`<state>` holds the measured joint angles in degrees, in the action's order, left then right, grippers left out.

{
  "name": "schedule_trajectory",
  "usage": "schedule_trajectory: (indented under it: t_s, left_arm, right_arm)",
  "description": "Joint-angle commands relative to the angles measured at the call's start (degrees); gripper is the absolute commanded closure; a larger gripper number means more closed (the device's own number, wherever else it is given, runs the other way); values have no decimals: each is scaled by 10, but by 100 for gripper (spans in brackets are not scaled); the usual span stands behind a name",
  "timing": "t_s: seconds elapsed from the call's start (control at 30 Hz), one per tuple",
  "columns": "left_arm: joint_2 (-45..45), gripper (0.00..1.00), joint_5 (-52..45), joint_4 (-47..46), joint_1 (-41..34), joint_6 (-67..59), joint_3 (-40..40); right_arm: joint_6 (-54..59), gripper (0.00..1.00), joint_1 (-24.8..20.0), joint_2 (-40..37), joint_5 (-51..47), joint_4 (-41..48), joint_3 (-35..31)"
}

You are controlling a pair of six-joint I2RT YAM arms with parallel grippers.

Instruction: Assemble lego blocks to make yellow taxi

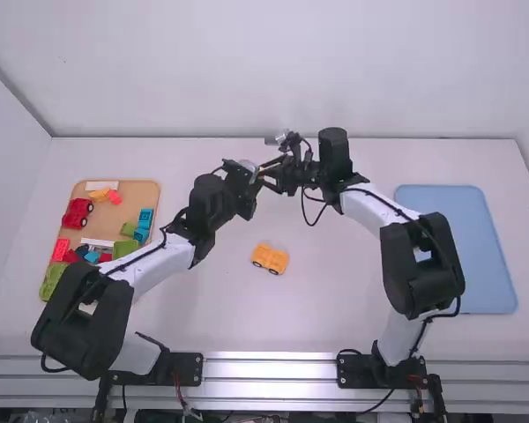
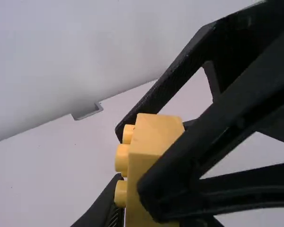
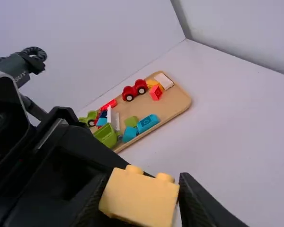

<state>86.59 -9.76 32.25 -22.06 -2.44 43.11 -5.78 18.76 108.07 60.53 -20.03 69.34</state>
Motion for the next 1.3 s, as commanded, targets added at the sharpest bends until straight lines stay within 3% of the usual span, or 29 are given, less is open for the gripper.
schedule_trajectory:
  t_s: [0.0, 0.07, 0.13, 0.2, 0.27, 0.3, 0.33, 0.37, 0.53, 0.67, 0.83, 1.0, 1.27]
  left_arm:
    - [-2, 84, -14, 12, -7, 7, 3]
    - [-2, 72, -14, 12, -8, 7, 3]
    - [-2, 47, -14, 12, -7, 8, 3]
    - [-2, 46, -14, 15, -4, 20, 3]
    - [-2, 33, -14, 22, -5, 42, 3]
    - [-2, 25, -14, 23, -5, 46, 3]
    - [-2, 5, -14, 25, -5, 46, 3]
    - [-2, 1, -14, 25, -4, 45, 3]
    - [-9, 1, -66, 0, 1, 20, 5]
    - [-27, 1, -270, -38, 62, 16, 24]
    - [-22, 1, -491, -40, 143, 9, 44]
    - [1, 1, -621, -30, 177, 0, 67]
    - [30, 1, -661, -35, 172, 1, 106]
  right_arm:
    - [0, 66, 7, -1, -8, 3, -7]
    - [0, 66, 8, -1, -8, 2, -7]
    - [0, 68, 7, -1, -4, -4, -7]
    - [0, 69, 3, -2, -4, -6, -7]
    - [0, 72, 2, -2, -4, -8, -7]
    - [-1, 72, 2, -2, -3, -8, -7]
    - [0, 72, 0, -2, 0, -11, -7]
    - [-1, 72, -4, -2, 5, -15, -7]
    - [17, 74, -24, -2, 71, -20, 6]
    - [69, 82, -55, -2, 154, 6, 27]
    - [91, 83, -70, -2, 202, 6, 38]
    - [118, 82, -69, -2, 267, 9, 57]
    - [116, 82, -63, -5, 267, 3, 65]
